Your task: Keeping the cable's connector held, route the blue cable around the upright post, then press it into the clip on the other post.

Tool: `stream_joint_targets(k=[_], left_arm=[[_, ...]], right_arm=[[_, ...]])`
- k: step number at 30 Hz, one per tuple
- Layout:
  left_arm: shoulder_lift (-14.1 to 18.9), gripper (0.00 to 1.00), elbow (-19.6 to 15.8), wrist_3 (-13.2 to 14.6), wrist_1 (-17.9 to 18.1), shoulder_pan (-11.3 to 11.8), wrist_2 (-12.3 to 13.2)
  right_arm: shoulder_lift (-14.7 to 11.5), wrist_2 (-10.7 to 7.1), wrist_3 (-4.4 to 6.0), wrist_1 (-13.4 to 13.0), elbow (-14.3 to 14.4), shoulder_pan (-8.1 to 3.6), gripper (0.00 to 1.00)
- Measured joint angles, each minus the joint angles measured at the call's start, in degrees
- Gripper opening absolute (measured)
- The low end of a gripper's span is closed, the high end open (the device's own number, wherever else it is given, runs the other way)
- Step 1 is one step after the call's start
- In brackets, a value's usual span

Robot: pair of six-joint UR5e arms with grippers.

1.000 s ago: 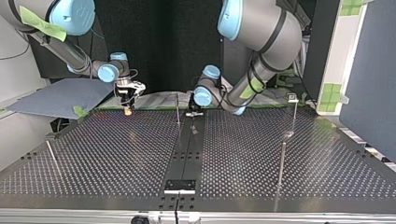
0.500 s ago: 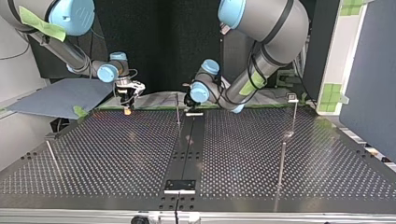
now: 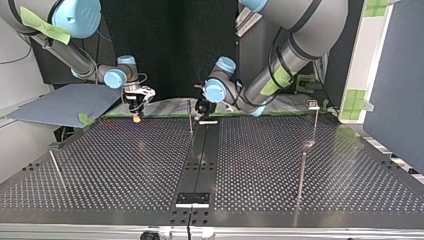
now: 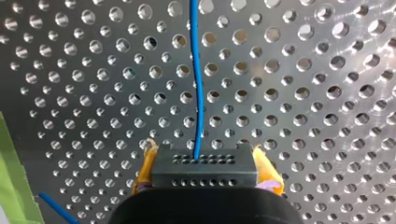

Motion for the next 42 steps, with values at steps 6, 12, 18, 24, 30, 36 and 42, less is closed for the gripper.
stream_joint_targets(k=[6,12,18,24,30,36,42], left_arm=[[0.3,1.00,-3.1,-0.6,2.9,-0.9,-0.8],[0.2,1.00,-6.1,-3.4,5.6,-1.8,-0.3],[0.2,1.00,-9.4,-6.6,8.9,-2.9,0.2],[0.2,1.00,-12.4,-9.3,11.2,-3.4,0.2],[0.2,1.00,-15.6,-11.8,14.0,-3.7,0.0],[0.2,1.00,-17.8,-12.5,17.1,-3.7,-0.2],[0.2,1.00,-18.0,-13.7,20.0,-3.8,0.7]], right_arm=[[0.0,0.00,-0.02,0.2,0.0,0.03,0.00],[0.0,0.00,-0.15,0.6,0.0,0.04,0.00],[0.0,0.00,-0.17,0.7,0.0,0.04,0.00],[0.0,0.00,-0.18,0.7,0.0,0.04,0.00],[0.0,0.00,-0.18,0.7,0.0,0.04,0.00],[0.0,0.00,-0.18,0.7,0.0,0.14,0.00],[0.1,0.00,-0.12,0.7,0.0,0.27,0.00]])
